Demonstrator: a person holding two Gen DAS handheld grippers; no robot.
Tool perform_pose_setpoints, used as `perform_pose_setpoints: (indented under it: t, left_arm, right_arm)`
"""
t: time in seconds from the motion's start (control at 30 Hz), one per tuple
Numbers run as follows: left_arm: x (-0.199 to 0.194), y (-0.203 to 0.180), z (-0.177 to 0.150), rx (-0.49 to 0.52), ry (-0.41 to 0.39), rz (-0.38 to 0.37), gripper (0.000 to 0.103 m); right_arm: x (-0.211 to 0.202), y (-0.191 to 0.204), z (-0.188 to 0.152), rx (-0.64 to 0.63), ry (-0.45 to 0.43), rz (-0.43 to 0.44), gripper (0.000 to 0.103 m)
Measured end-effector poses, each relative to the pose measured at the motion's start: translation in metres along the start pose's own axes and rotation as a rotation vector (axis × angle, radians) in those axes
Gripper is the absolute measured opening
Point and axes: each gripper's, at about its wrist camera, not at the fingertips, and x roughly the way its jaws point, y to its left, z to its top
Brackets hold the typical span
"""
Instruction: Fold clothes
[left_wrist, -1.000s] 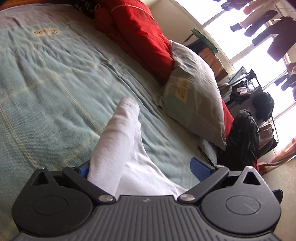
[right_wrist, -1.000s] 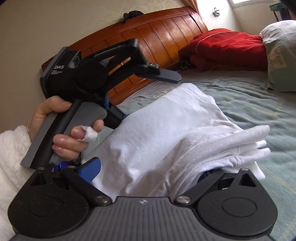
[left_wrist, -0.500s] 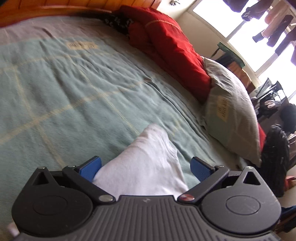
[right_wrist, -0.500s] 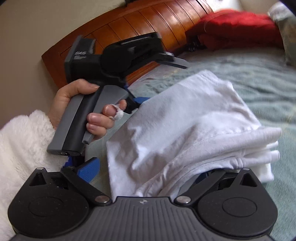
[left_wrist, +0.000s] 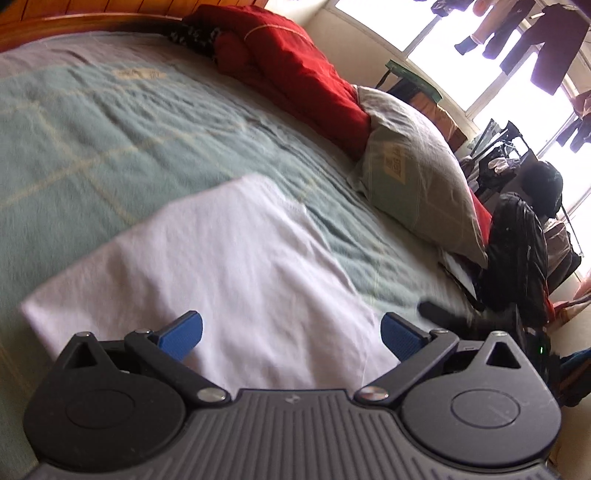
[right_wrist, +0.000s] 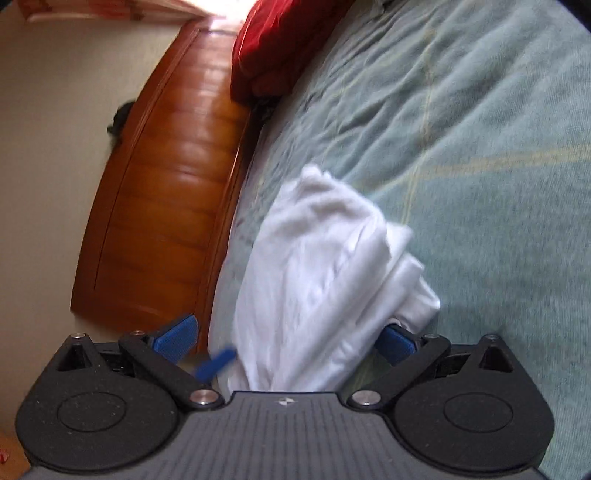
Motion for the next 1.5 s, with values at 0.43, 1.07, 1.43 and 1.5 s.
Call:
perform_pose_setpoints:
  t: [0.43, 1.07, 1.43, 1.5]
  left_arm:
    - [-0.01, 0.014, -0.026, -0.037, 0.006, -0.07, 0.102]
    - [0.001, 0.014, 0.032, -0.06, -0.056, -0.118, 0.102]
    - [0.028, 0.021, 0.06, -0.119, -0.061, -0.003, 0.1]
    - [0.039, 0.004, 0.07, -0.072, -0.037, -0.014, 0.1]
  right_arm:
    - [-0.017, -0.006, 0.031, -0.128, -0.174, -0.124, 0.081]
    - [0.047, 0.071, -0.03, -1.098, 0.144, -0.369, 0.056]
    - [0.015, 0.082, -0.023, -0.972, 0.105, -0.269, 0.074]
    - [0.014, 0.086, -0.028, -0.979, 0.096, -0.264, 0.08]
